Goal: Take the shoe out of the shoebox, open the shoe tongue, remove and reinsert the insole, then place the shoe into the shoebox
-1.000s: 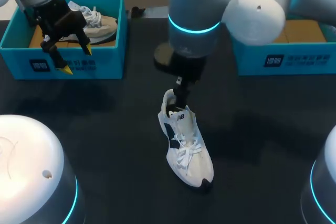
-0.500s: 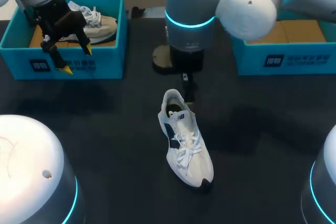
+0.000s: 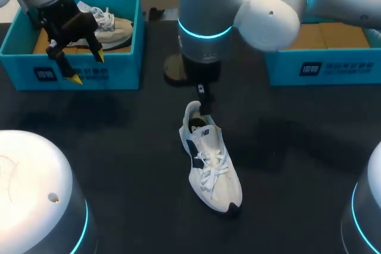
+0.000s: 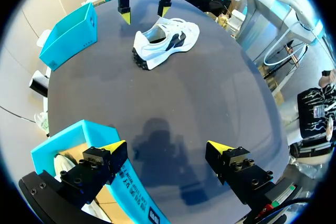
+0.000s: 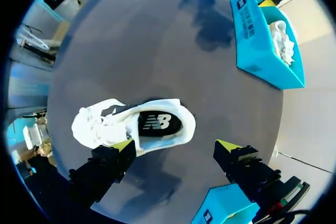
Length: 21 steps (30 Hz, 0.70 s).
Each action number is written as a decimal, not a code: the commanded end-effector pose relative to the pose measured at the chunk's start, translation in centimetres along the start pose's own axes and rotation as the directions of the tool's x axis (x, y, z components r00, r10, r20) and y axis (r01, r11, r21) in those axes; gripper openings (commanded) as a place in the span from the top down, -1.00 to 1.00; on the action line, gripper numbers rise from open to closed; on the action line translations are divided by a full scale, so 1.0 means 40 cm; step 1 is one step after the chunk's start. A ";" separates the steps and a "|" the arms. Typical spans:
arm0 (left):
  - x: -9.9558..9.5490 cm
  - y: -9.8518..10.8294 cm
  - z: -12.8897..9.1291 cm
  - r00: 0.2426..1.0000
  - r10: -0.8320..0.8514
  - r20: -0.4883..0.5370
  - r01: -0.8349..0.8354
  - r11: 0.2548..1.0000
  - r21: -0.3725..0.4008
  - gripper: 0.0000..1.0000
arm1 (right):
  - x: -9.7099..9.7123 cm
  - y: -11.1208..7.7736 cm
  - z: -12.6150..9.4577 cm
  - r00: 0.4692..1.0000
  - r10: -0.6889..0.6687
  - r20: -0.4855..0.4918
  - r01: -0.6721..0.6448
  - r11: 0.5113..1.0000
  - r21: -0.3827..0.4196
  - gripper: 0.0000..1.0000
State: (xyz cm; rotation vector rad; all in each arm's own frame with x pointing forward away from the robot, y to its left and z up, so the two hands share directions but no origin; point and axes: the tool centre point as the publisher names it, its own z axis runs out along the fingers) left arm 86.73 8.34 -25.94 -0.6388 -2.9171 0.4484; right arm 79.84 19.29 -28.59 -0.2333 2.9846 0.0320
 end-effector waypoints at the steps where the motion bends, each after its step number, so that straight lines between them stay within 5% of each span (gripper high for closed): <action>1: 0.000 0.001 0.000 1.000 0.001 -0.001 -0.001 1.000 -0.002 -1.00 | -0.024 0.005 0.042 1.000 -0.004 -0.018 0.004 1.000 -0.021 -1.00; 21: 0.000 0.001 0.000 1.000 0.001 -0.001 -0.001 1.000 -0.002 -1.00 | -0.055 0.029 0.163 0.998 -0.050 -0.039 0.048 0.997 -0.063 -1.00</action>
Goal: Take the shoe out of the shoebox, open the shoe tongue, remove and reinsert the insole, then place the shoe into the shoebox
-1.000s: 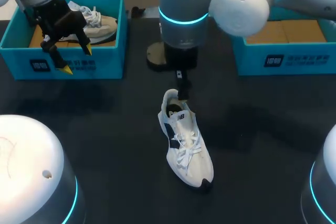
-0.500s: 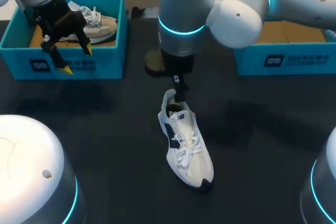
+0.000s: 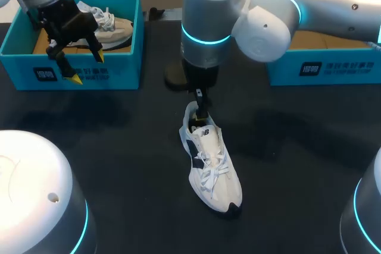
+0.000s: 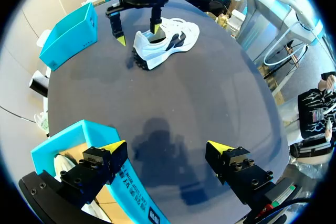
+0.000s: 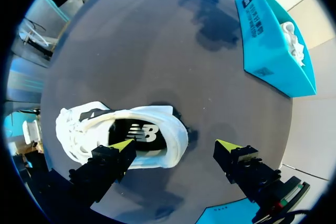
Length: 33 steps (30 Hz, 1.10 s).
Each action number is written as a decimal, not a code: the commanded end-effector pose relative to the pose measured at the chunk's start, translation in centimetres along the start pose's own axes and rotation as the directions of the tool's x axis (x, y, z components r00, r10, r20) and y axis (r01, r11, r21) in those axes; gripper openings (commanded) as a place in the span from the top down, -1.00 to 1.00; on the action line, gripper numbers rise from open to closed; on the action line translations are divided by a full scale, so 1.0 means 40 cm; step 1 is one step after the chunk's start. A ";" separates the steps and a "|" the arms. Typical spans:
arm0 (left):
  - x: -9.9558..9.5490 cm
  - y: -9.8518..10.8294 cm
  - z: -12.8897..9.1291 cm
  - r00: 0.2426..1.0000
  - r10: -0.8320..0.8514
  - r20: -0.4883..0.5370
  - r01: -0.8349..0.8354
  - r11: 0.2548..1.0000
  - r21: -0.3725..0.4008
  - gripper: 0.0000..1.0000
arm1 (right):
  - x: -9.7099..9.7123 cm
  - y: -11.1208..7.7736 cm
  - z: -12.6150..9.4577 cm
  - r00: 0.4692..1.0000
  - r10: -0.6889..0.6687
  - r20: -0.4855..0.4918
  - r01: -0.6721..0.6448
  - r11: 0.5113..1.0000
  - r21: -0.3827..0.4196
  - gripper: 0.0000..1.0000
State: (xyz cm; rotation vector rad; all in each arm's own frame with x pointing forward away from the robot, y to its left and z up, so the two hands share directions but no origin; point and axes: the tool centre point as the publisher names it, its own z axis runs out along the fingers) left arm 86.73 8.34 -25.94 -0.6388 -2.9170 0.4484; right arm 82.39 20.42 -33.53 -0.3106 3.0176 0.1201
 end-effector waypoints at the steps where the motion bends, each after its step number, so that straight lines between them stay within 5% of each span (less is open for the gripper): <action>1: 0.000 0.001 0.000 1.000 0.001 -0.001 -0.001 1.000 -0.002 -1.00 | -0.010 0.010 0.038 1.000 -0.005 -0.004 0.005 1.000 0.002 -1.00; 22: 0.000 0.001 0.000 1.000 0.001 -0.001 -0.001 1.000 -0.002 -1.00 | -0.017 -0.014 0.130 0.999 -0.008 -0.049 0.008 1.000 -0.005 -0.97; 27: 0.000 0.001 0.000 1.000 0.001 -0.001 -0.001 1.000 -0.002 -1.00 | -0.015 -0.022 0.143 0.998 0.001 -0.059 -0.002 1.000 -0.010 -0.13; 33: 0.000 0.001 0.000 1.000 0.001 -0.001 -0.001 1.000 -0.002 -1.00 | -0.013 -0.026 0.140 0.999 0.003 -0.049 -0.003 1.000 -0.013 0.03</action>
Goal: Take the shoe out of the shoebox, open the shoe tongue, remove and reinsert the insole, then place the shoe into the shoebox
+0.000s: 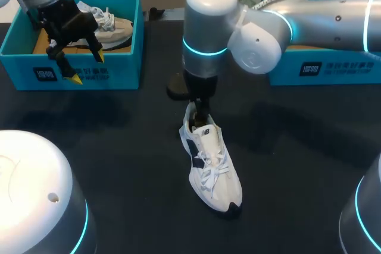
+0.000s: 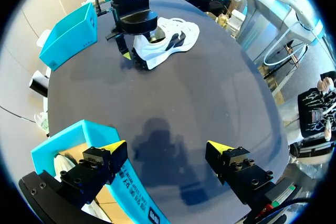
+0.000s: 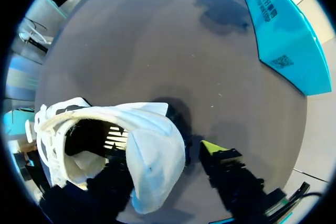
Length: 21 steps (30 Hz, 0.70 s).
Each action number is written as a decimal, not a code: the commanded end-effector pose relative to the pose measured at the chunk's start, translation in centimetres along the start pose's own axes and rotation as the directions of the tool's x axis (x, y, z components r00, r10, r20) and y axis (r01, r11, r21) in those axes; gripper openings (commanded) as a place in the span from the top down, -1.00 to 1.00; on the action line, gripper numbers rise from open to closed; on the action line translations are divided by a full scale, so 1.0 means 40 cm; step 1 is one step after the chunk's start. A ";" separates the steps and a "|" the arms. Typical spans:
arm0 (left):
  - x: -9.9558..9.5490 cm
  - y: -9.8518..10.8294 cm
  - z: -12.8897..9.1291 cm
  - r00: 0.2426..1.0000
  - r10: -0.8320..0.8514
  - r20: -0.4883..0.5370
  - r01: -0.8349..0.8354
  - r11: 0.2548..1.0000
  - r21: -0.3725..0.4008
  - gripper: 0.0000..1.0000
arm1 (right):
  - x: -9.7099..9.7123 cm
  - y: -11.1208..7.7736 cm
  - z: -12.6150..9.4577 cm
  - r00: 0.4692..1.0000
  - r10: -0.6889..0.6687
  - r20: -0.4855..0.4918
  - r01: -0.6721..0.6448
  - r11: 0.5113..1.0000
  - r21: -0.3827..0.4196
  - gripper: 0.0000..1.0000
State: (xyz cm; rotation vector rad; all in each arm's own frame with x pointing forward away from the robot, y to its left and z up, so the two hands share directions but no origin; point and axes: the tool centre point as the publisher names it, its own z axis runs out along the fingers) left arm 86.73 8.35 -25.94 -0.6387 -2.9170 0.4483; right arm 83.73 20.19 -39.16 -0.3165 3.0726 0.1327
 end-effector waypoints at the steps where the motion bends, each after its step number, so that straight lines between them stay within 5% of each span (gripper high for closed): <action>1: 0.000 0.001 0.000 1.000 0.001 -0.001 -0.001 1.000 -0.002 -1.00 | 0.003 -0.004 -0.002 1.000 0.001 0.005 -0.001 1.000 -0.001 0.03; 9: 0.000 0.001 0.000 1.000 0.001 -0.001 -0.001 1.000 -0.002 -1.00 | 0.015 0.005 -0.006 1.000 0.000 0.009 0.000 1.000 -0.009 0.01; 12: 0.000 0.001 0.000 1.000 0.001 -0.001 -0.001 1.000 -0.002 -1.00 | 0.019 0.009 -0.008 1.000 0.002 0.009 -0.002 1.000 -0.007 -0.43; 14: 0.000 0.001 0.000 1.000 0.001 -0.001 -0.001 1.000 -0.002 -1.00 | 0.020 0.011 -0.008 1.000 0.005 0.006 -0.005 1.000 -0.005 -0.48; 18: 0.000 0.001 0.000 1.000 0.001 -0.001 -0.001 1.000 -0.002 -1.00 | 0.017 0.013 -0.006 1.000 0.014 0.004 -0.014 1.000 -0.002 -0.36; 21: 0.000 0.001 0.000 1.000 0.001 -0.001 -0.001 1.000 -0.002 -1.00 | 0.014 0.015 -0.008 1.000 0.018 0.004 -0.018 1.000 0.003 -0.08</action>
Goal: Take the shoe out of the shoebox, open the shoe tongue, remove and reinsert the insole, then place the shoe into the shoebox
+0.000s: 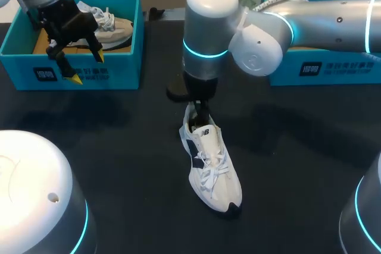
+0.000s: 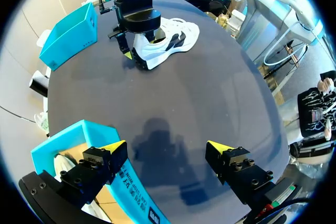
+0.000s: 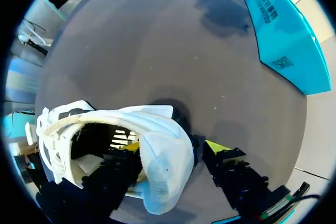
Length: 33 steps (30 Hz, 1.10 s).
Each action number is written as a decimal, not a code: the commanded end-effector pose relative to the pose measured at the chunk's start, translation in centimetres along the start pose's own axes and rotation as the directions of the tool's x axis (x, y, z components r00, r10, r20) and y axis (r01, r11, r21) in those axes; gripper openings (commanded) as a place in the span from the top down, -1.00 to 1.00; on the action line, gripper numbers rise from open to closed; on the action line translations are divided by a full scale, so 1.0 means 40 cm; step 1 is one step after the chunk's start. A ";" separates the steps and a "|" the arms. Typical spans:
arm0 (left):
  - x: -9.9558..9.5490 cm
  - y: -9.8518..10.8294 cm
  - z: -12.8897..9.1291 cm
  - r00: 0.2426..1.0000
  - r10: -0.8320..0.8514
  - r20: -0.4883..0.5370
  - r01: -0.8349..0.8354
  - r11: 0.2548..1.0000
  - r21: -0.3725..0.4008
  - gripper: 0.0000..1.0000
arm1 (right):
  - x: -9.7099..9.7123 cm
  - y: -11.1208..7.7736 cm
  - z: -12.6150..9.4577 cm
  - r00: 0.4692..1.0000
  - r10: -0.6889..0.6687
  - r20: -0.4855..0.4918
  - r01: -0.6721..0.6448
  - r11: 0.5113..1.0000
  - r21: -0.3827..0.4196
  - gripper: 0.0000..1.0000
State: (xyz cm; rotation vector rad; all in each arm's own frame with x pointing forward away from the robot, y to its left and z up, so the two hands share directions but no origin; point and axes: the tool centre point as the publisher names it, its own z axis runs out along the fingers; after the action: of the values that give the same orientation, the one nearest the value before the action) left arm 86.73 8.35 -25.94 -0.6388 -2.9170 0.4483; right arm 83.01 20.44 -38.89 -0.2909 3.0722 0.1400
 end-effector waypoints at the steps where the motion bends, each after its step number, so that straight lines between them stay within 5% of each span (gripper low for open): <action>1: 0.000 0.001 0.000 1.000 0.001 -0.001 -0.001 1.000 -0.002 -1.00 | -0.004 0.006 -0.002 1.000 0.002 0.000 -0.002 1.000 0.008 0.00; 8: 0.000 0.001 0.000 1.000 0.001 -0.001 -0.001 1.000 -0.002 -1.00 | -0.010 0.012 0.003 1.000 0.000 -0.012 0.001 1.000 0.020 0.04; 10: 0.000 0.001 0.000 1.000 0.001 -0.001 -0.001 1.000 -0.002 -1.00 | -0.010 0.012 0.004 1.000 0.004 -0.018 -0.003 1.000 0.027 0.33; 12: 0.000 0.001 0.000 1.000 0.001 -0.001 -0.001 1.000 -0.002 -1.00 | -0.009 0.012 0.004 1.000 0.006 -0.019 -0.005 1.000 0.030 1.00; 24: 0.000 0.001 0.000 1.000 0.001 -0.001 -0.001 1.000 -0.002 -1.00 | -0.001 -0.004 -0.039 0.999 0.042 0.009 -0.042 0.998 0.045 1.00; 33: 0.000 0.001 0.000 1.000 0.001 -0.001 -0.001 1.000 -0.002 -1.00 | -0.029 -0.071 -0.158 0.996 0.069 0.047 -0.072 0.995 0.067 1.00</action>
State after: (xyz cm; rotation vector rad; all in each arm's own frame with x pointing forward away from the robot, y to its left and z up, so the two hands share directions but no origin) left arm 86.73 8.35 -25.94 -0.6387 -2.9171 0.4483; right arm 84.83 18.76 -35.51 -0.1757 3.0453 0.0353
